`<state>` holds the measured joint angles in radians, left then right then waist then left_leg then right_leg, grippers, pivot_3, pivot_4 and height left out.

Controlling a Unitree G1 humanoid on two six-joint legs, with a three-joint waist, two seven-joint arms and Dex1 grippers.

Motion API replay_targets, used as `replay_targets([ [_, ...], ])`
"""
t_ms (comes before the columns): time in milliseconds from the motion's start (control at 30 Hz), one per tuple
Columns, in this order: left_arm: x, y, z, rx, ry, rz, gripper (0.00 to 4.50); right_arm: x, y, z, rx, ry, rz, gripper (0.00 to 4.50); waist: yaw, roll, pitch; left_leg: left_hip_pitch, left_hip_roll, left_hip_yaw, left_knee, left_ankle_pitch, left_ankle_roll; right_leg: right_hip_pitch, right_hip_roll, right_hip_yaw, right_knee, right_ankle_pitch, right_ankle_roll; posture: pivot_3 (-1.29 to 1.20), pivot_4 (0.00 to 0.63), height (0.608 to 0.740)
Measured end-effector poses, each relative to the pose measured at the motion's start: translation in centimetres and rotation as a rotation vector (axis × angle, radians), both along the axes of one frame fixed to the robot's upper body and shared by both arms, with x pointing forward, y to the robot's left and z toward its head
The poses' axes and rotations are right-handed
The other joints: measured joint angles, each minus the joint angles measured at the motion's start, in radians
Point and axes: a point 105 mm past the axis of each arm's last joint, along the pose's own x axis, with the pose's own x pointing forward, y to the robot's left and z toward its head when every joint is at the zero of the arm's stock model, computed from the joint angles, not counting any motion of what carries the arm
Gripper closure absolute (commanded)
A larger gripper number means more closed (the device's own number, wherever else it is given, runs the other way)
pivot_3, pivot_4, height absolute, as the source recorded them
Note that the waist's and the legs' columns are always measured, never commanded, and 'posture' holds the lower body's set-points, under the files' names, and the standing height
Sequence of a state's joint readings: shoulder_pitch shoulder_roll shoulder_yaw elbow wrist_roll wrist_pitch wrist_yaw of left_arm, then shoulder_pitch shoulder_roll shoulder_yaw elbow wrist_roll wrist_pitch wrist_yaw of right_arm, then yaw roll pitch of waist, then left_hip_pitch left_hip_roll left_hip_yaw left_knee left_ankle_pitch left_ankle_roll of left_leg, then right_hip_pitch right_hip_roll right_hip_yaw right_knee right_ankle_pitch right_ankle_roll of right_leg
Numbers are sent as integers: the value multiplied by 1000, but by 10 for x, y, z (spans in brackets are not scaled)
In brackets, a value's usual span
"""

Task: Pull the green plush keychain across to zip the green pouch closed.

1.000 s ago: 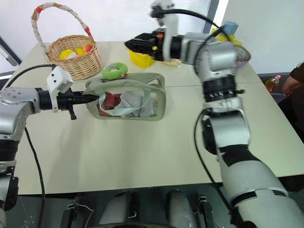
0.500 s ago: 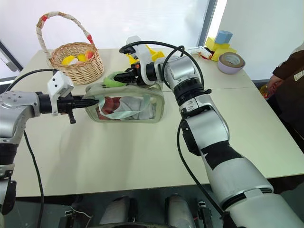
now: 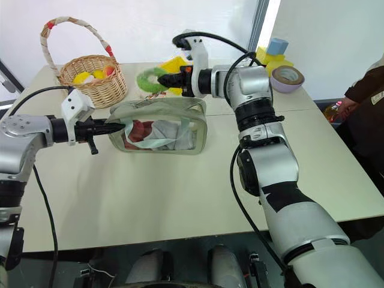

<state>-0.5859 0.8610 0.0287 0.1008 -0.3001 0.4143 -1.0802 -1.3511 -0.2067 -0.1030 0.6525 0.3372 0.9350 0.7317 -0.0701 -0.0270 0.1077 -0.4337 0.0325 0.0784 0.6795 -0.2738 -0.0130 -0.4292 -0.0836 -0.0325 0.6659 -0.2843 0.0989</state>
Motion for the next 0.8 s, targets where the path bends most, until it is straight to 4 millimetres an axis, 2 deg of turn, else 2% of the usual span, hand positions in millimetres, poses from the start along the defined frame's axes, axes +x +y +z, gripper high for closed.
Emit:
replay_targets([
  [100,-2,-5,4,8,-26,-20,4500,-1,-14,-1,-23,-38,-85,4418,0,0,-2,0,0,0,0,0,0,0,0,0,0,0,0,0,0,739],
  [133,-2,-4,2,8,-22,-16,4500,0,-26,0,-46,-65,-140,4418,2,0,-2,0,0,0,0,0,0,0,0,0,0,0,0,0,0,739],
  [233,-3,8,-13,-1,27,33,4500,5,-116,-3,-222,-199,-499,4418,19,-1,-4,0,-1,-2,1,0,0,1,-2,0,0,0,0,0,0,739],
  [267,-3,6,-12,-11,21,29,4500,1,-128,-14,-259,-203,-548,4418,20,-2,-6,0,-1,-1,1,0,0,1,-2,0,0,0,0,0,0,739],
  [367,-2,0,-11,-18,14,15,4500,-6,-142,-36,-332,-214,-660,4418,14,7,-12,1,-1,1,0,0,0,1,0,1,0,0,0,0,0,739],
  [500,0,-5,-14,-28,22,8,4500,-14,-149,-40,-292,-204,-751,4418,1,8,-17,4,0,1,-2,0,0,1,2,2,0,0,0,0,0,739],
  [533,2,-4,-17,-31,29,17,4500,-18,-148,-53,-230,-143,-783,4418,-1,6,-23,6,0,1,-4,0,0,2,2,3,0,0,0,0,0,739],
  [567,4,0,-20,-28,40,36,4500,-21,-144,-79,-187,-37,-797,4418,-2,5,-30,8,0,1,-5,0,0,4,2,3,0,0,0,0,0,739],
  [600,5,2,-21,-29,46,46,4500,-24,-140,-96,-171,31,-797,4418,-3,5,-32,9,0,1,-5,0,-1,4,2,3,-1,0,0,0,0,739],
  [633,6,5,-23,-29,53,57,4500,-31,-124,-129,-125,163,-769,4418,-2,6,-35,9,0,1,-5,1,-1,4,2,3,-1,0,0,0,0,739],
  [700,8,6,-23,-31,55,66,4500,-46,-92,-176,-92,347,-707,4418,-2,7,-40,9,0,2,-6,1,-2,5,2,3,-1,0,0,0,0,739],
  [733,9,5,-22,-31,49,66,4500,-53,-76,-193,-108,404,-663,4418,-1,8,-41,9,0,2,-6,1,-2,4,2,3,-1,0,0,0,0,739],
  [767,11,3,-19,-31,41,63,4500,-57,-63,-201,-153,402,-625,4418,-2,8,-41,9,-1,1,-6,1,-2,4,2,3,-1,0,0,0,0,739],
  [800,12,3,-17,-29,35,64,4500,-56,-58,-201,-192,366,-610,4418,-1,7,-41,8,-1,1,-6,1,-2,4,1,4,-1,0,0,0,0,739],
])
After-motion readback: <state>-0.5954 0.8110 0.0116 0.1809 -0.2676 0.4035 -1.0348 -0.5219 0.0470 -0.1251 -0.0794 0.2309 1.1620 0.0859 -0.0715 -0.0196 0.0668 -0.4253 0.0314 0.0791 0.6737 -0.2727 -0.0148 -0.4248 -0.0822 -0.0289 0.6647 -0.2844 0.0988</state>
